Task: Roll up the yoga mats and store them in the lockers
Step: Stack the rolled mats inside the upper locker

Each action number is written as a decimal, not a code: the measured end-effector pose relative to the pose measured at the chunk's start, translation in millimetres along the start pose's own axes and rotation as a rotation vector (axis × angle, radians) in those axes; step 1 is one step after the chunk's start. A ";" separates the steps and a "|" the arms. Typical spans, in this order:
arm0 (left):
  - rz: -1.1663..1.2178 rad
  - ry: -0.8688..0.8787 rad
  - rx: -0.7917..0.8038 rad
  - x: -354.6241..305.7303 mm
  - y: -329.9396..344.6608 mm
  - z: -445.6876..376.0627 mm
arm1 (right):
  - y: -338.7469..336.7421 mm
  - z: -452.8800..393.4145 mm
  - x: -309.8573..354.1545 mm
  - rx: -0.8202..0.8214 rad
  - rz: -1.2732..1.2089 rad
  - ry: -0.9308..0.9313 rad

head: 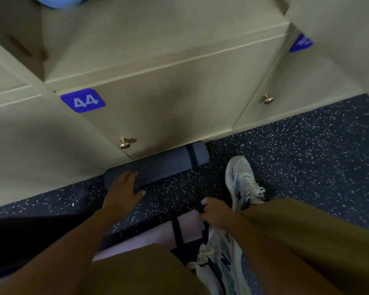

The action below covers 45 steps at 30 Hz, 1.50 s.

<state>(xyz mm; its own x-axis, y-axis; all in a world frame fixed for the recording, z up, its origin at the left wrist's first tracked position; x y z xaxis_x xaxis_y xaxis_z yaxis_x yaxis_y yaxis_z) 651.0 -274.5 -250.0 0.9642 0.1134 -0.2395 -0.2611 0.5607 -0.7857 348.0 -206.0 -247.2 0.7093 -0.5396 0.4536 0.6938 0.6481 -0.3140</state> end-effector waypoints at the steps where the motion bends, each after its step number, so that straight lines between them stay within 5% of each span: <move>1: -0.041 -0.015 0.023 7.7 8.0 -1.7 | 9.3 -6.5 -6.4 0.019 -0.013 0.014; 15: -0.351 -0.083 -0.211 9.0 22.5 -63.2 | 53.5 -47.4 -42.4 -0.096 -0.137 0.007; 22: -0.338 -0.017 -0.117 10.6 29.7 -63.1 | 36.0 -43.8 -6.2 -0.291 -0.367 -0.109; 28: 0.147 -0.073 0.120 1.7 33.6 -36.4 | 1.8 -20.7 18.8 -0.294 -0.771 -0.142; 33: 0.330 -0.017 0.214 -27.9 6.3 -11.6 | -38.9 14.2 35.2 -0.360 -0.883 -0.150; 40: 0.440 0.089 0.228 -69.9 -40.6 52.7 | -97.9 94.6 69.3 -0.405 -0.867 -0.260; 45: 0.394 0.143 0.078 -86.3 -87.9 99.8 | -111.3 165.5 88.1 -0.408 -0.819 -0.391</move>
<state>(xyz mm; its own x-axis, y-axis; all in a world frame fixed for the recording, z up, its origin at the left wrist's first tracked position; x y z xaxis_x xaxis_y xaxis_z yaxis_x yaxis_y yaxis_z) 595.3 -251.7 -103.3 0.7738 0.2198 -0.5941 -0.5992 0.5581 -0.5740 312.7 -236.7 -34.2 -0.0474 -0.4749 0.8788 0.9928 -0.1190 -0.0107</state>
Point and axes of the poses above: each hand's wrist, its own z-axis away from the middle knuckle, its own y-axis out of the palm, x = y × z, the point moved 2 cm from there along -z, towards the middle knuckle, and after that the axes turned 4 degrees about -y, right-handed, at the moved point
